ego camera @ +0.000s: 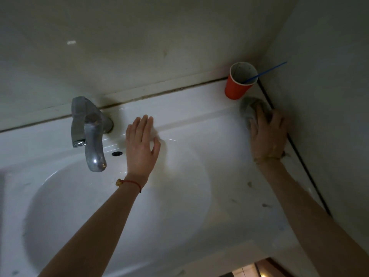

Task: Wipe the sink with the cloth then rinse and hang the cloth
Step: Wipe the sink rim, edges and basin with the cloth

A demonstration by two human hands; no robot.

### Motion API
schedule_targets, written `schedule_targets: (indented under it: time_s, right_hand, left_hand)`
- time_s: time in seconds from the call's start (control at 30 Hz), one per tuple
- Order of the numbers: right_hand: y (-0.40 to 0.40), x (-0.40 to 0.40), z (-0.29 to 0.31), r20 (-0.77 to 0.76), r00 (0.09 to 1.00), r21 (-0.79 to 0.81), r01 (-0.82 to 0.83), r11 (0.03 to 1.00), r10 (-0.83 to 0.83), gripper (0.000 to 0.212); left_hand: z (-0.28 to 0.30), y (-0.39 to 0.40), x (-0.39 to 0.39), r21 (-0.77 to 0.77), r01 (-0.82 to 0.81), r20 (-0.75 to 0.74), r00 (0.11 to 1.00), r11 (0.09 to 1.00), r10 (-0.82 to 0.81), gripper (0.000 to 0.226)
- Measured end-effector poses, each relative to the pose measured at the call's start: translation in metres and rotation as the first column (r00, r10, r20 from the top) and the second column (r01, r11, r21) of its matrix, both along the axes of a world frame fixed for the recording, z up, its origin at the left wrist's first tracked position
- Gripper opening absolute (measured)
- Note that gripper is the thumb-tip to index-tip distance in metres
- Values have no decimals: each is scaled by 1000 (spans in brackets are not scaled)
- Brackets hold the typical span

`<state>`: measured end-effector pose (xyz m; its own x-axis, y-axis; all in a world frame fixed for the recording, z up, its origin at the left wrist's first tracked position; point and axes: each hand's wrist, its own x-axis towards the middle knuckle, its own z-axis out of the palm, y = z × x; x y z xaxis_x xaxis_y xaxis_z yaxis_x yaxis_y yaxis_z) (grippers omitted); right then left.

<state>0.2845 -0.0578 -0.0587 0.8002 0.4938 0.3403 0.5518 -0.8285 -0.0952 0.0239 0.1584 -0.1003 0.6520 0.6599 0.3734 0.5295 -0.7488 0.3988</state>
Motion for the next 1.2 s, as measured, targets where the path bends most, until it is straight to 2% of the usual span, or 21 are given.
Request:
schedule_targets:
  time_s: [0.1,0.17,0.33,0.53,0.73,0.83,0.93,1.07,1.2]
  right_hand:
    - [18,17,-5,29,994,-151,-97,984,103,50]
    - [7,16,-8,32,992,-188,-115,975,123,55]
    - [-56,-8,-6,96,994,-194,-28,981,47,52]
    - [13,22,-7,44,993,-238,-93,967,106,65]
    - [-52,-14,-15,98,976,-208,-170,963,193,53]
    - [-22,4,-16,94,970,-254,-195,947,225,52]
    - [12,15,-15,97,967,-315,-194,929,235,41]
    - [-26,-7,-16,83,967,-321,-203,925,241,48]
    - [-41,-10,-14,71,968,-302,-208,930,240,44]
  left_hand:
    - [-1,1,-1,13,4,-2,1000,1000,-4,53]
    - [-2,0,-2,23,13,-7,1000,1000,-12,53]
    - [-4,0,-2,22,2,-16,1000,1000,-2,54]
    - [-2,-1,-1,23,9,-19,1000,1000,-9,54]
    - [0,-1,0,23,12,-9,1000,1000,-12,55]
    - [0,-1,0,18,10,-13,1000,1000,-10,55]
    - [1,0,-1,16,12,-24,1000,1000,-12,56]
    - [0,0,-1,15,16,-27,1000,1000,-16,55]
    - [1,-2,0,10,14,-16,1000,1000,-14,56]
